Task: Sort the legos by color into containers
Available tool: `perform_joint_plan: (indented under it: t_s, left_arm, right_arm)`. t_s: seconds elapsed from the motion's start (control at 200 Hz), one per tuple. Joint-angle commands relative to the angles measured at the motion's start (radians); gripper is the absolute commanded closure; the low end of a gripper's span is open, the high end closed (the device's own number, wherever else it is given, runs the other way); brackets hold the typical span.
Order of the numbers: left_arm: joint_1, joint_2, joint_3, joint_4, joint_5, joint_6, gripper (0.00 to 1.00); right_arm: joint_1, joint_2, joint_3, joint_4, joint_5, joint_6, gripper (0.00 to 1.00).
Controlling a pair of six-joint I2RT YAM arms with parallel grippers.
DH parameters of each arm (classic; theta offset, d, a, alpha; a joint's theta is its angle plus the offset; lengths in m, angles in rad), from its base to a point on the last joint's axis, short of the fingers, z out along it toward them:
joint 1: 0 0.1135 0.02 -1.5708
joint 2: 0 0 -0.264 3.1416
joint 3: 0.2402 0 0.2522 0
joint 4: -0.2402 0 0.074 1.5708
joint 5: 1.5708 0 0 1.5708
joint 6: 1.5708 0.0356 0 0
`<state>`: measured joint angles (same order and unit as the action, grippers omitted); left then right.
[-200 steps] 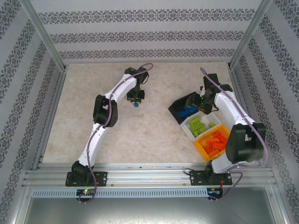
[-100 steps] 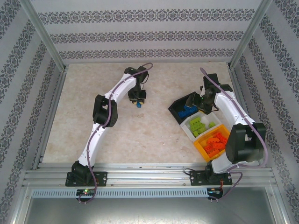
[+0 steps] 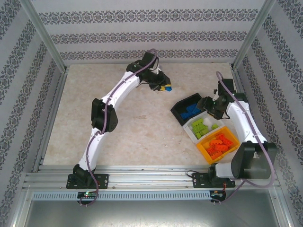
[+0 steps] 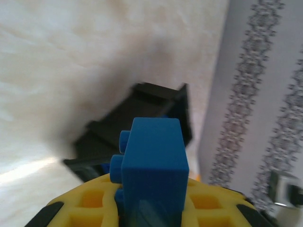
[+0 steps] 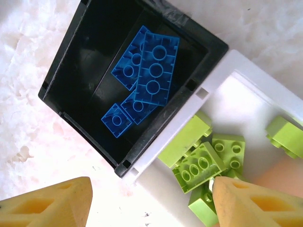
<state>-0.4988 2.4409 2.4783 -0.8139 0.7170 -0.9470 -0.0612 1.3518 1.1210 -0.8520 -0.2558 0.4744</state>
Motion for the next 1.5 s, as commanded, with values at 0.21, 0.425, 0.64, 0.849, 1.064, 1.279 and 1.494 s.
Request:
perform_joint_plan:
  t_s: [0.21, 0.425, 0.64, 0.849, 1.064, 1.279, 1.494]
  left_arm:
    - [-0.077, 0.084, 0.002, 0.538, 0.155, -0.477, 0.92]
    - [-0.106, 0.117, 0.003, 0.581, 0.161, -0.521, 0.92]
    - [-0.125, 0.151, 0.005, 0.638, 0.156, -0.571, 0.92]
    - [-0.153, 0.214, 0.058, 0.676, 0.159, -0.637, 0.92]
    - [-0.178, 0.271, 0.123, 0.690, 0.152, -0.686, 0.92]
    - [-0.197, 0.272, 0.130, 0.676, 0.152, -0.687, 0.92]
    - [-0.211, 0.263, 0.130, 0.606, 0.152, -0.638, 0.92]
  right_arm:
    - [-0.060, -0.130, -0.070, 0.004, -0.065, 0.032, 0.31]
    - [-0.063, -0.166, -0.085, -0.007, -0.062, 0.032, 0.31]
    - [-0.066, -0.180, -0.085, -0.028, -0.061, 0.038, 0.31]
    - [-0.066, -0.218, -0.055, -0.053, -0.047, 0.047, 0.31]
    - [-0.070, -0.294, -0.131, -0.058, -0.036, 0.065, 0.31]
    - [-0.081, -0.347, -0.173, -0.071, -0.020, 0.056, 0.31]
    - [-0.084, -0.373, -0.217, -0.055, -0.045, 0.081, 0.31]
